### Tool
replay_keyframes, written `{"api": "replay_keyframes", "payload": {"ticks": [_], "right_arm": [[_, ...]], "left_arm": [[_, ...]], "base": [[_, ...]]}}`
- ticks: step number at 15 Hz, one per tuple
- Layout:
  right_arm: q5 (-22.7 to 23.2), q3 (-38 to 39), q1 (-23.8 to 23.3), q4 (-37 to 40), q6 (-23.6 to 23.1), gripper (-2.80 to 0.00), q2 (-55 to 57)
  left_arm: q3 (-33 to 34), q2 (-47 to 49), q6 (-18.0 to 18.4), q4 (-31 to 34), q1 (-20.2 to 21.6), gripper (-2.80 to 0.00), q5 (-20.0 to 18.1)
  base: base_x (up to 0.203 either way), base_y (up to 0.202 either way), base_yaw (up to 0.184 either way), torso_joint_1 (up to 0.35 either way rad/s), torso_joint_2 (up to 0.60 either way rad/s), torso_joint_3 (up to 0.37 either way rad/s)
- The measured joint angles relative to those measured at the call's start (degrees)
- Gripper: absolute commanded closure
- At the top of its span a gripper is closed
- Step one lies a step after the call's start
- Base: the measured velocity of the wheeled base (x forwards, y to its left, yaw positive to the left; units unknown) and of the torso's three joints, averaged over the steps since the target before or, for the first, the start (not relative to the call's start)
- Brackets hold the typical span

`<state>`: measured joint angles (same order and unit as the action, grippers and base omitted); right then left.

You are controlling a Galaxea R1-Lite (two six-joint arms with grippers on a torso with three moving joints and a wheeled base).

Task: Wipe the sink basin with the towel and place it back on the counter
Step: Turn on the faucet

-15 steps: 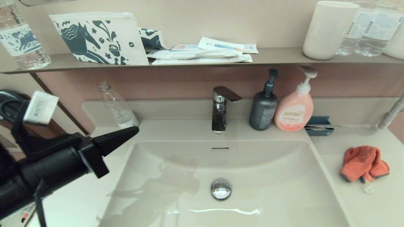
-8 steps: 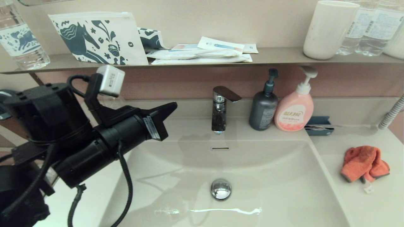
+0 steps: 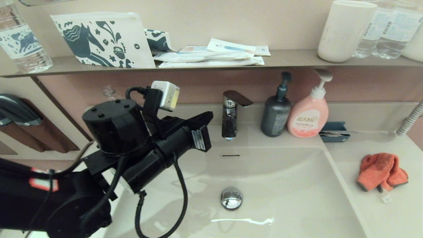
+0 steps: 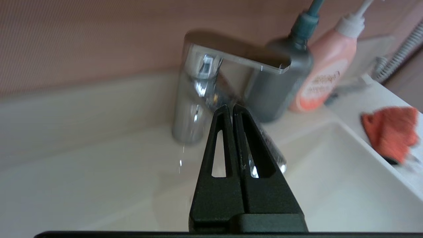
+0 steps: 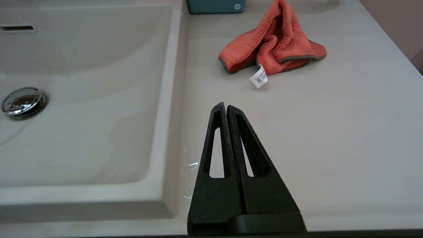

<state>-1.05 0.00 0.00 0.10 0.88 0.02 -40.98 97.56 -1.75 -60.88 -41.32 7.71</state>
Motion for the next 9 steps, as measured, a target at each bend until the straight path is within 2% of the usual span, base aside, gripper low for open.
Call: {"api": "replay_keyframes", "payload": {"ticks": [3,9], "right_arm": [[0.01,0.0,0.0,0.0,0.0,0.0,0.0],[0.0,0.0,0.0,0.0,0.0,0.0,0.0]], "left_arm": [[-1.77,5.05,4.45,-7.03,-1.68,0.0,2.26],[-5.63,10.17,7.86,-6.59,-3.59,0.0,2.21]], "base": [[0.0,0.0,0.0,0.0,0.0,0.0],[0.0,0.0,0.0,0.0,0.0,0.0]]}}
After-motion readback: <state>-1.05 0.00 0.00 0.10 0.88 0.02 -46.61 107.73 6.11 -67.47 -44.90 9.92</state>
